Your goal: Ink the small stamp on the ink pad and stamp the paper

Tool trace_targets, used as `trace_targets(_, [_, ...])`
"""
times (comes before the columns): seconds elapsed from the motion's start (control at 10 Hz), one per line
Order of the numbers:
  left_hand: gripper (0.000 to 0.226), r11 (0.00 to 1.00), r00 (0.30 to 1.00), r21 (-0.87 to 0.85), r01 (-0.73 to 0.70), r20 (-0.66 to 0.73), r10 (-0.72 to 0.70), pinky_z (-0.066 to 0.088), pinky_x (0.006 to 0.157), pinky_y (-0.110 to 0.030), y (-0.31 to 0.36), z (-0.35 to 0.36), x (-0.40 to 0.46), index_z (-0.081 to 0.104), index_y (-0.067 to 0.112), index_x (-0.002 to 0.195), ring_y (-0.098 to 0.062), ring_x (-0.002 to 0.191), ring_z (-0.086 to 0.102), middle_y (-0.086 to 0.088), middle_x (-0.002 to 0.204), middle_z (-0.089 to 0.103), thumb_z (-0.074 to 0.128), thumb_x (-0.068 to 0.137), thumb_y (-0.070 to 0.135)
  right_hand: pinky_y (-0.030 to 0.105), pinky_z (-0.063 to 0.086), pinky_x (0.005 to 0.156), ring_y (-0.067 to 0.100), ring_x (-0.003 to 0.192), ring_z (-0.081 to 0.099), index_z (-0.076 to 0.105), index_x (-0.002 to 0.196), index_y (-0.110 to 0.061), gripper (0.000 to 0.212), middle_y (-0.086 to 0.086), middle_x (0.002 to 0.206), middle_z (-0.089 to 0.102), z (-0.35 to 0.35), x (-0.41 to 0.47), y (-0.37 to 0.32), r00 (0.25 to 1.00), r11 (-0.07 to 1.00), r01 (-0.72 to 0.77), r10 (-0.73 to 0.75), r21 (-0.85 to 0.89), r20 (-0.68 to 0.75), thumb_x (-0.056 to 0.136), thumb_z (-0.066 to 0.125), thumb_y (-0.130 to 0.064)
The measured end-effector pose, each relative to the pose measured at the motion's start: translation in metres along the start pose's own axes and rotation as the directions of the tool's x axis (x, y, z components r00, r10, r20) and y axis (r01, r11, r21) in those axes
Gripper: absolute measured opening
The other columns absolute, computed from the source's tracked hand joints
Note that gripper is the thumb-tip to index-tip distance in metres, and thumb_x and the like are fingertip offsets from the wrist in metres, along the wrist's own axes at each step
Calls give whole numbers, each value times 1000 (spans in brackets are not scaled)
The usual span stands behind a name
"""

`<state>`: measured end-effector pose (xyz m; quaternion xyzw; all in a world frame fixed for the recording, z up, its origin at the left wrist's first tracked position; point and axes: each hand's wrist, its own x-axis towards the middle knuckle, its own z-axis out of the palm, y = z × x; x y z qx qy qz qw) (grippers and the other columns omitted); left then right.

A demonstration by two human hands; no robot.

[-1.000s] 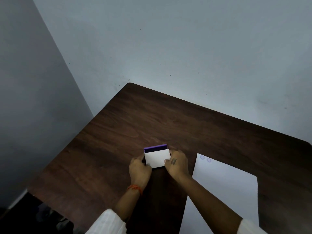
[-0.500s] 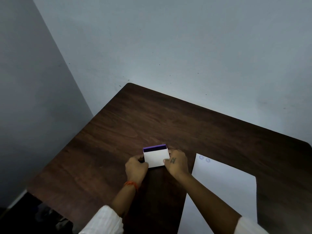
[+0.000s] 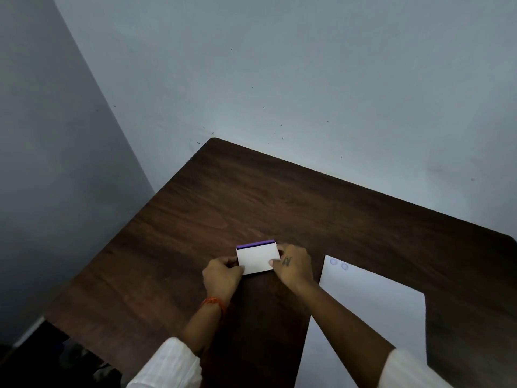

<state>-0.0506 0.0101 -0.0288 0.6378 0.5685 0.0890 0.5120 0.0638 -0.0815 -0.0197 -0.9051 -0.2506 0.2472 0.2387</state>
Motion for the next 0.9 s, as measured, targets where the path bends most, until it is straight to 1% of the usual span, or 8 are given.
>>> trace_targets(0.1, [30, 1000, 1000, -18, 7, -3, -7, 54, 91, -39, 0, 0, 2, 68, 11, 106, -22, 84, 68, -10, 102, 71, 71, 77, 9, 38, 49, 101, 28, 118, 57, 49, 132, -12, 52, 12, 130, 60, -1, 2, 0, 1000, 1000, 1, -1, -5, 3, 84, 67, -21])
trace_targets(0.2, [28, 1000, 1000, -27, 11, -3, -11, 55, 88, -37, 1, -1, 0, 69, 10, 104, -19, 73, 69, -2, 82, 67, 71, 77, 9, 38, 49, 100, 28, 117, 58, 49, 132, -13, 52, 12, 129, 61, -3, 4, -1, 1000, 1000, 7, -7, -5, 15, 84, 67, -22])
trace_targets(0.3, [27, 1000, 1000, -8, -5, -8, 5, 55, 87, -35, 1, -1, 0, 69, 11, 103, -19, 71, 69, 0, 75, 64, 71, 77, 10, 36, 49, 99, 27, 117, 58, 50, 131, -13, 51, 12, 128, 61, -3, 5, 1, 1000, 1000, 6, -6, 13, 17, 83, 68, -22])
trace_targets(0.5, [25, 998, 999, -47, 46, -7, -46, 56, 85, -37, 2, 0, -1, 67, 9, 102, -18, 70, 67, 0, 76, 64, 70, 78, 12, 33, 47, 97, 26, 115, 59, 53, 127, -11, 47, 11, 126, 63, -5, 4, 2, 998, 999, 6, -9, 54, 56, 83, 68, -21])
trace_targets(0.6, [24, 1000, 999, 4, 6, -39, -6, 52, 90, -38, 4, -3, -1, 63, 10, 104, -25, 89, 66, -7, 92, 68, 66, 81, 17, 34, 51, 92, 27, 109, 62, 58, 118, -8, 38, 12, 119, 66, -9, 2, -1, 999, 998, 4, -6, 58, 35, 85, 65, -27])
trace_targets(0.7, [30, 976, 983, 166, -143, -87, 159, 47, 92, -38, 14, -1, -3, 58, 14, 111, -26, 107, 57, -11, 118, 60, 63, 83, 23, 35, 49, 92, 27, 112, 59, 56, 121, -8, 40, 13, 122, 63, -13, -2, -2, 990, 997, 61, -55, 41, -130, 89, 57, -34])
trace_targets(0.8, [41, 891, 912, 280, -358, -97, 398, 45, 94, -36, 38, 2, -10, 50, 17, 124, -24, 118, 51, -8, 132, 50, 61, 85, 25, 34, 44, 99, 25, 123, 49, 47, 131, -12, 45, 12, 132, 55, -27, -7, -5, 953, 992, 122, -116, 5, -281, 93, 46, -38])
trace_targets(0.9, [48, 659, 721, 391, -643, 18, 693, 28, 112, -38, 68, 12, -13, 41, 14, 134, -27, 136, 34, -12, 144, 41, 54, 90, 26, 38, 27, 115, 25, 137, 34, 40, 136, -13, 50, 10, 143, 46, -42, -2, -5, 894, 980, 176, -200, -97, -400, 95, 38, -41])
